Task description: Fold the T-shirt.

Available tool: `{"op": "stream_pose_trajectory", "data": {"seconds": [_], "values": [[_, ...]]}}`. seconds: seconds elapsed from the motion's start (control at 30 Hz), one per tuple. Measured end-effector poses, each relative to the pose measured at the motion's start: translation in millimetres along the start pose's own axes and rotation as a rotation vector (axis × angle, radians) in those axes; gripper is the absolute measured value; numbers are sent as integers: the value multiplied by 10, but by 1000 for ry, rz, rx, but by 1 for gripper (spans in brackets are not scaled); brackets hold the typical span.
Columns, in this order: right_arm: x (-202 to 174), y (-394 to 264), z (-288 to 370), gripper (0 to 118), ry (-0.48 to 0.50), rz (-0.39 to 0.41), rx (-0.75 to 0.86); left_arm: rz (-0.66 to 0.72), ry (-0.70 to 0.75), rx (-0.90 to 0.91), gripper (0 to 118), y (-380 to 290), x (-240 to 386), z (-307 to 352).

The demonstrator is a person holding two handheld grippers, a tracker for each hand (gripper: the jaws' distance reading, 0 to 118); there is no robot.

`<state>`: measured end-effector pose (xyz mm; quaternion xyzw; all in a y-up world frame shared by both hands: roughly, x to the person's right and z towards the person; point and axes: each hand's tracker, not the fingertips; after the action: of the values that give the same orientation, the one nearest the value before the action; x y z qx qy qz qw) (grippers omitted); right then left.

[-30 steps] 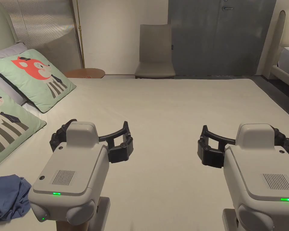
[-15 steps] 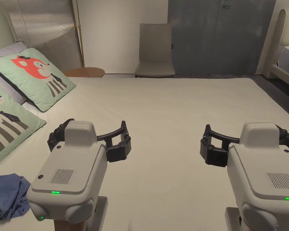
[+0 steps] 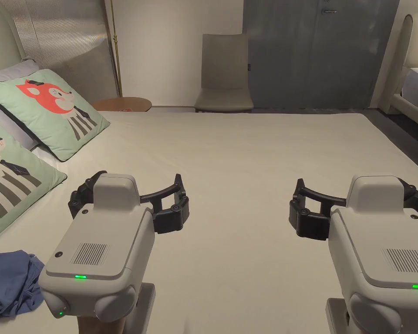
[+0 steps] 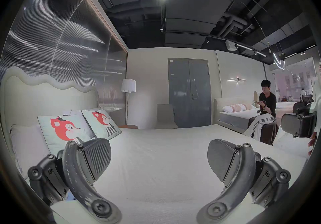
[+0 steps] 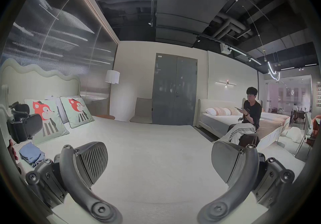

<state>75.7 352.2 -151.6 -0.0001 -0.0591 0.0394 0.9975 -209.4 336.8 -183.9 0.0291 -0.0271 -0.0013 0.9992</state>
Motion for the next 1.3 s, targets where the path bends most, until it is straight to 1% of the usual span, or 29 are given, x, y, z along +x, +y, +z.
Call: {"op": "stream_pose_trajectory", "data": {"seconds": [1.3], "values": [[43,13,36,117,2,-7,10,-18,-5,3,111,26,-9,42]]}}
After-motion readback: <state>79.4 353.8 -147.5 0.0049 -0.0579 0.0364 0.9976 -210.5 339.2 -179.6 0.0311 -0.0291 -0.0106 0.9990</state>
